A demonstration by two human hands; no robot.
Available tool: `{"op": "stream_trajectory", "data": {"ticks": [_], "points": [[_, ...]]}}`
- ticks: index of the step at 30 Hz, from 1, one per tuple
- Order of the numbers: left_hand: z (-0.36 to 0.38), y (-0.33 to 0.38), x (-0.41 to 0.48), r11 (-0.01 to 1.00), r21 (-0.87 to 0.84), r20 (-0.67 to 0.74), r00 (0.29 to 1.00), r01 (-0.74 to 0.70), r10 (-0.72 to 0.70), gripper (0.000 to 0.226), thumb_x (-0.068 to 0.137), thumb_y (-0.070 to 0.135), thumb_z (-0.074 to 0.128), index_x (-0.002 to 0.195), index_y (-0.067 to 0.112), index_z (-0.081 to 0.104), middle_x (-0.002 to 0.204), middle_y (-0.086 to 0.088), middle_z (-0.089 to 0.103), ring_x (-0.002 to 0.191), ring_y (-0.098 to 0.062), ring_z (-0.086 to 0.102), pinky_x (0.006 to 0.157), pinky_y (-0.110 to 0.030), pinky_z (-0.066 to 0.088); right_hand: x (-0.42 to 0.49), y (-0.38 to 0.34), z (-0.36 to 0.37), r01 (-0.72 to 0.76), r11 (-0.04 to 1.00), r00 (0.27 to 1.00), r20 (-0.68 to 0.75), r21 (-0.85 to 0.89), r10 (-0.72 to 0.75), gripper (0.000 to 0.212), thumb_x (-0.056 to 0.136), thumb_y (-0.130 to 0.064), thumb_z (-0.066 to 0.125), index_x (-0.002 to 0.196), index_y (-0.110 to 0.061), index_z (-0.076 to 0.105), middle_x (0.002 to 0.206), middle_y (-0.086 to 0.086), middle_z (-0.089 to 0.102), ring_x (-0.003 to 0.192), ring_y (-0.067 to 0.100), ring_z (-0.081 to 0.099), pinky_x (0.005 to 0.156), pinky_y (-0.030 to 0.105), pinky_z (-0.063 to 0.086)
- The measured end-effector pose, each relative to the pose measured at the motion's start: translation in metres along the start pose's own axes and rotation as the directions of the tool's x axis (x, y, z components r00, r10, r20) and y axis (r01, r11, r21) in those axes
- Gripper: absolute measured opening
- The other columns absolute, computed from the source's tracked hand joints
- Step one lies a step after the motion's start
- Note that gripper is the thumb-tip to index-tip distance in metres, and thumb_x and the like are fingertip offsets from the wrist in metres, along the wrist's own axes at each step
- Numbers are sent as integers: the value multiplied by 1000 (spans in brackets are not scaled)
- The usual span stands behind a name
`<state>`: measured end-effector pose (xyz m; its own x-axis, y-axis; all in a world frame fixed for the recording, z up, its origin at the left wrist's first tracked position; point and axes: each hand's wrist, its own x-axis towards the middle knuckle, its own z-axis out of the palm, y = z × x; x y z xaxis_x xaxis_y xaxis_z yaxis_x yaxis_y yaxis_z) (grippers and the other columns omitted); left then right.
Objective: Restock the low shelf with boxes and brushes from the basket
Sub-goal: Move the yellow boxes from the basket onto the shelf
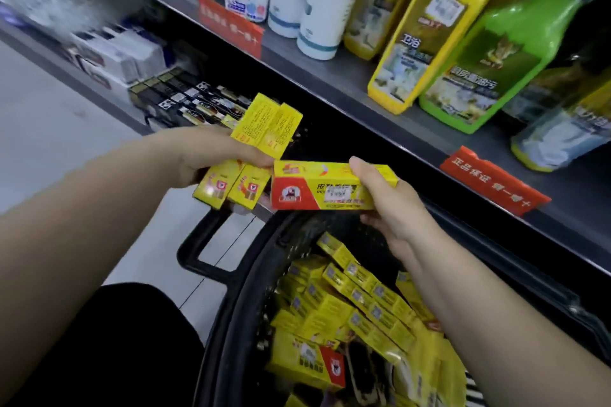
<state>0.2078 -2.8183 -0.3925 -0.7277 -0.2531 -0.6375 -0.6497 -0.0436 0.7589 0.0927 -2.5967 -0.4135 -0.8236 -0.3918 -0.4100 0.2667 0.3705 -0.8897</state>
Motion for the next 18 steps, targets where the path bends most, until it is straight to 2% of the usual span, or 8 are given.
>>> {"op": "stream_trajectory", "data": {"ticks": [2, 5, 7, 9, 12, 14, 16, 18], "points": [[-18, -5, 5, 998, -59, 6, 1000, 16, -15, 53, 50, 32, 78, 96, 10, 64, 73, -9, 74, 58, -23, 70, 44, -31, 53, 12, -4, 10, 25, 1000, 999, -29, -13, -25, 50, 56, -65, 69, 84, -24, 63, 69, -8, 71, 60, 6, 62, 58, 23, 43], [-32, -17, 10, 991, -102, 73, 994, 90, -82, 48, 53, 36, 76, 92, 9, 66, 72, -10, 72, 57, -24, 69, 50, -36, 57, 28, -17, 24, 101, 994, 993, -54, -43, -103, 62, 52, -70, 66, 87, -19, 63, 74, -4, 73, 65, 9, 67, 71, 27, 47], [-35, -25, 14, 979, -169, 120, 988, 116, -97, 41, 59, 37, 71, 90, 9, 65, 70, -10, 72, 55, -23, 69, 48, -33, 56, 39, -23, 32, 193, 973, 975, -81, -130, -205, 52, 61, -70, 63, 78, -20, 60, 72, -8, 71, 67, 4, 66, 72, 22, 48], [-36, -34, 19, 960, -251, 148, 985, 125, -89, 40, 63, 35, 67, 92, 8, 63, 71, -10, 72, 55, -22, 69, 46, -30, 55, 52, -26, 38, 306, 907, 932, -103, -291, -347, 42, 75, -63, 60, 68, -22, 55, 62, -13, 64, 57, -4, 58, 59, 14, 42], [-36, -42, 24, 946, -305, 166, 984, 110, -61, 46, 59, 36, 69, 95, 9, 62, 75, -10, 72, 59, -22, 69, 55, -33, 59, 71, -26, 41, 402, 711, 860, -28, -576, -509, 40, 77, -56, 63, 67, -17, 59, 57, -8, 53, 54, 5, 49, 53, 18, 36], [-33, -42, 24, 951, -292, 159, 985, 104, -59, 44, 56, 36, 70, 91, 10, 62, 71, -9, 72, 56, -21, 69, 51, -32, 58, 83, -23, 43, 397, 614, 863, 48, -682, -504, 42, 76, -54, 67, 72, -12, 63, 61, -5, 55, 58, 10, 50, 56, 24, 38], [-28, -41, 22, 953, -287, 182, 982, 97, -45, 41, 55, 35, 70, 87, 10, 62, 68, -8, 72, 54, -20, 69, 49, -31, 57, 92, -18, 43, 373, 606, 881, 63, -702, -469, 42, 75, -54, 68, 74, -12, 65, 64, -4, 58, 61, 13, 53, 57, 26, 39], [-20, -39, 20, 960, -269, 204, 979, 83, -27, 42, 54, 35, 71, 87, 10, 63, 69, -7, 72, 56, -20, 69, 51, -32, 58, 97, -12, 40, 370, 610, 873, 39, -701, -485, 38, 75, -54, 68, 72, -17, 64, 62, -8, 57, 59, 9, 52, 56, 21, 38]]}}
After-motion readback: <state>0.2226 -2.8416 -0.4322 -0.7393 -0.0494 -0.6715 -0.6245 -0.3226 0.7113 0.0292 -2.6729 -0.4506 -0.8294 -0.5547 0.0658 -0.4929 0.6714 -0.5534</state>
